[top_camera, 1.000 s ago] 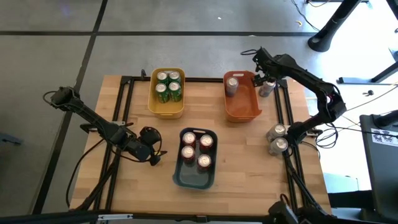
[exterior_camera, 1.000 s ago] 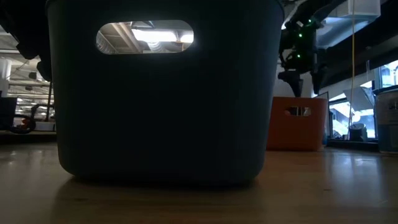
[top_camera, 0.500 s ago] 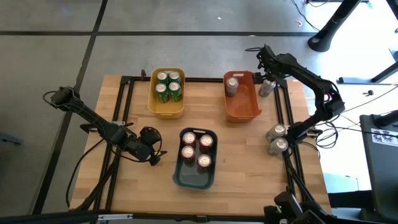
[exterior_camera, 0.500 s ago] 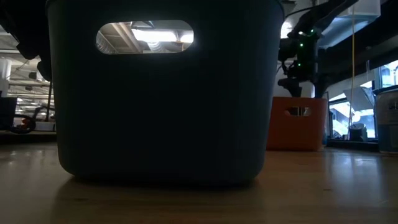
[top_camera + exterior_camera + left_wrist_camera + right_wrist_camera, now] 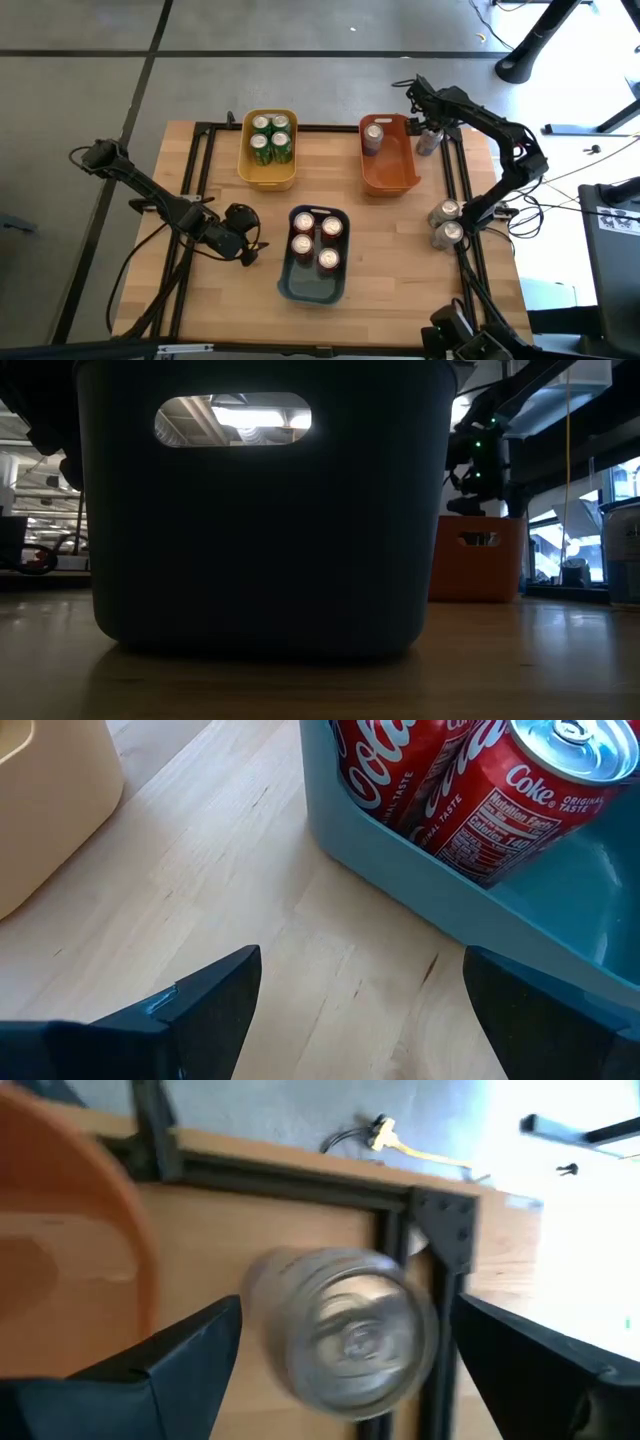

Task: Sort soda cans
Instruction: Put the blue-white soda can into the orange bin

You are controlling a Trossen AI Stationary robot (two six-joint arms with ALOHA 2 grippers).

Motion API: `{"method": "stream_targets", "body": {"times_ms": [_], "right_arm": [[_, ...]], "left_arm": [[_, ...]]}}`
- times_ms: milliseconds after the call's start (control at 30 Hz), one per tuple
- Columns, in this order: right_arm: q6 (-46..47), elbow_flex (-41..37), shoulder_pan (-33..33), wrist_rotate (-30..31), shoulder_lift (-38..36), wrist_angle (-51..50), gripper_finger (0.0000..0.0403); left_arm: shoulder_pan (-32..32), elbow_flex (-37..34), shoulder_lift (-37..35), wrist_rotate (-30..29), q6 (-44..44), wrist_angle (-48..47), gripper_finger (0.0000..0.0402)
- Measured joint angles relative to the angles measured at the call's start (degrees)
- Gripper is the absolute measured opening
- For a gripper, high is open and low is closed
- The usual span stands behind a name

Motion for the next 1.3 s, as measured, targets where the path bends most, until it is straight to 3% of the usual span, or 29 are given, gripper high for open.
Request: {"method": "stream_targets", "body": {"times_ms": [433,767,1300], "right_arm": [[0.0,-2.2,-0.1,2.6,3.8,1.7,0.0356],[-1.3,-2.3,0.0,0.5,3.8,0.4,0.0356],[-1.8,1.9,6.0,-2.7,3.8,-0.3,0.0356]], "left_arm": [[0.0,0.0,0.0,0.0,-0.1,0.1,0.0335],[0.0,0.0,0.0,0.0,-0.5,0.1,0.0335],[0.0,0.0,0.0,0.0,-0.2,0.1,0.0335]]}}
